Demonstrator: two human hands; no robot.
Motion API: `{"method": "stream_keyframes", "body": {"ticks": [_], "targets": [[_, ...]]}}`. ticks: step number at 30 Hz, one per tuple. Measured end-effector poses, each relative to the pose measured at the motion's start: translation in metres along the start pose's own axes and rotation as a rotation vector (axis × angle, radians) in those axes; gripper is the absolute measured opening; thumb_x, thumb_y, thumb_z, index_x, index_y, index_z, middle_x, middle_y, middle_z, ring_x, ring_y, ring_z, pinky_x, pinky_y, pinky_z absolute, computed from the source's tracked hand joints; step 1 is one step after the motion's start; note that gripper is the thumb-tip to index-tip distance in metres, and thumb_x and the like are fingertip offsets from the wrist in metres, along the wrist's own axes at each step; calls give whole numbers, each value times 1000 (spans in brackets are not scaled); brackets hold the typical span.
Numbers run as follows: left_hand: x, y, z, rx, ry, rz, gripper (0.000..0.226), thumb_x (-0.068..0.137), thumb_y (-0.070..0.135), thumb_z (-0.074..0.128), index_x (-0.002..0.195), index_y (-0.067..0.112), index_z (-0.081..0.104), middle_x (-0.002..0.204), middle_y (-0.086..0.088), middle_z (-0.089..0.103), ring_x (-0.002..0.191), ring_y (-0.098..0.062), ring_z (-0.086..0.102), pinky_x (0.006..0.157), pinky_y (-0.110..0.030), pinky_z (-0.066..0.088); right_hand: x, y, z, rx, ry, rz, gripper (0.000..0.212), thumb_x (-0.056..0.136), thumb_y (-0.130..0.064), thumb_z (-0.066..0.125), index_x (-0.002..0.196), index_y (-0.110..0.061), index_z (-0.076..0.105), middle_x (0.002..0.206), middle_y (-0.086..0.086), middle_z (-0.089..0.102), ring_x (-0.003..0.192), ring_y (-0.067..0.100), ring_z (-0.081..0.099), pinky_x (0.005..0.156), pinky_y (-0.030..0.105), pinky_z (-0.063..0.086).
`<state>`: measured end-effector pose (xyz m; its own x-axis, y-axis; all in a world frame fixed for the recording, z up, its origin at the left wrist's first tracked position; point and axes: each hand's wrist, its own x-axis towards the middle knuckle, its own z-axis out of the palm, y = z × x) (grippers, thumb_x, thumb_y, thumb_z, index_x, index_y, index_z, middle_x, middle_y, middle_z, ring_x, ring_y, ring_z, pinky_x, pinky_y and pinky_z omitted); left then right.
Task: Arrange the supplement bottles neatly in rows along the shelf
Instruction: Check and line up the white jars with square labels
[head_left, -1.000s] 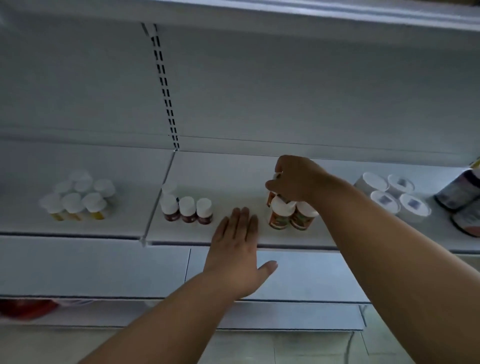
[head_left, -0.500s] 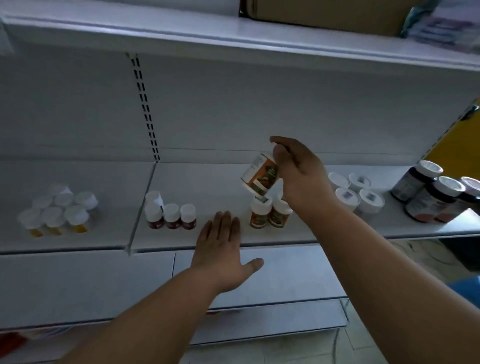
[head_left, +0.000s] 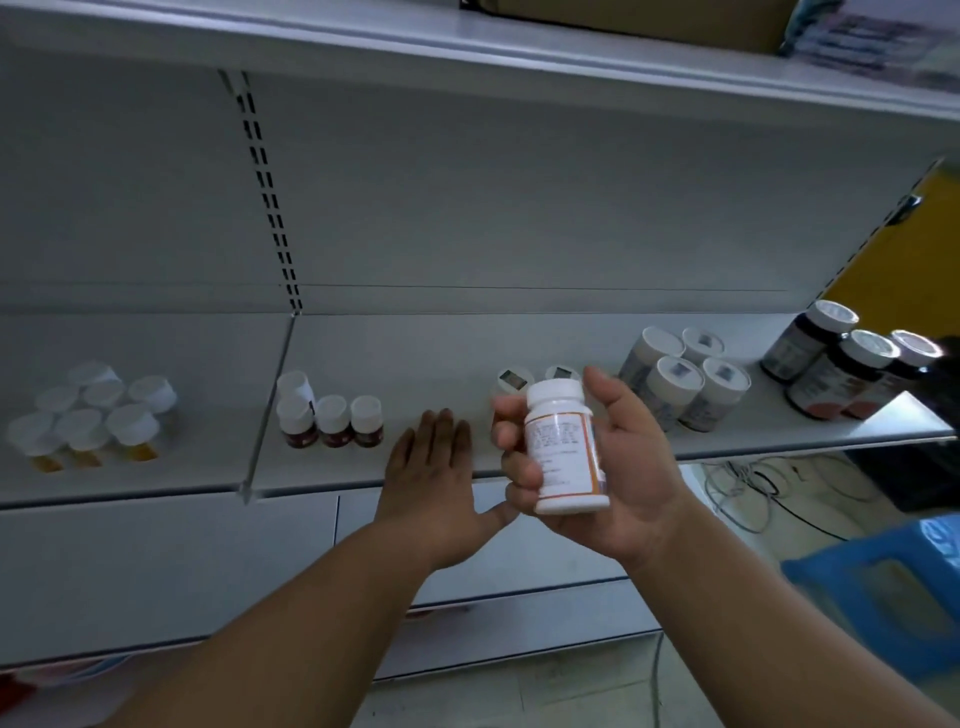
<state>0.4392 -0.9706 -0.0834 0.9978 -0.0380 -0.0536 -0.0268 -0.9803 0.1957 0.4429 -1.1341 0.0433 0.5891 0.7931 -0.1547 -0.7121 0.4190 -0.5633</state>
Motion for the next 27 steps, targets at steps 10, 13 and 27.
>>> {"method": "stream_keyframes", "body": {"ticks": [10, 13, 27], "targets": [[1, -1, -3, 12, -40, -7, 103, 76, 80, 18, 157, 24, -9, 166, -5, -16, 151, -25, -19, 122, -47, -6, -4, 14, -2, 50, 13, 5, 60, 80, -48, 69, 116, -3, 54, 101, 20, 61, 74, 31, 66, 72, 43, 55], [0, -1, -4, 40, -37, 9, 98, 81, 74, 24, 157, 23, -9, 166, -5, -15, 151, -26, -18, 122, -47, -4, -7, 13, 2, -33, 13, 17, 56, 84, -39, 64, 120, 2, 55, 106, 21, 62, 86, 34, 65, 80, 45, 54], [-5, 3, -12, 55, -59, -10, 96, 89, 75, 25, 157, 18, -12, 165, -7, -18, 151, -26, -20, 122, -46, -9, -11, 17, 5, -122, 242, -116, 60, 55, -37, 92, 99, -5, 65, 88, 19, 65, 76, 35, 68, 81, 49, 54]]}}
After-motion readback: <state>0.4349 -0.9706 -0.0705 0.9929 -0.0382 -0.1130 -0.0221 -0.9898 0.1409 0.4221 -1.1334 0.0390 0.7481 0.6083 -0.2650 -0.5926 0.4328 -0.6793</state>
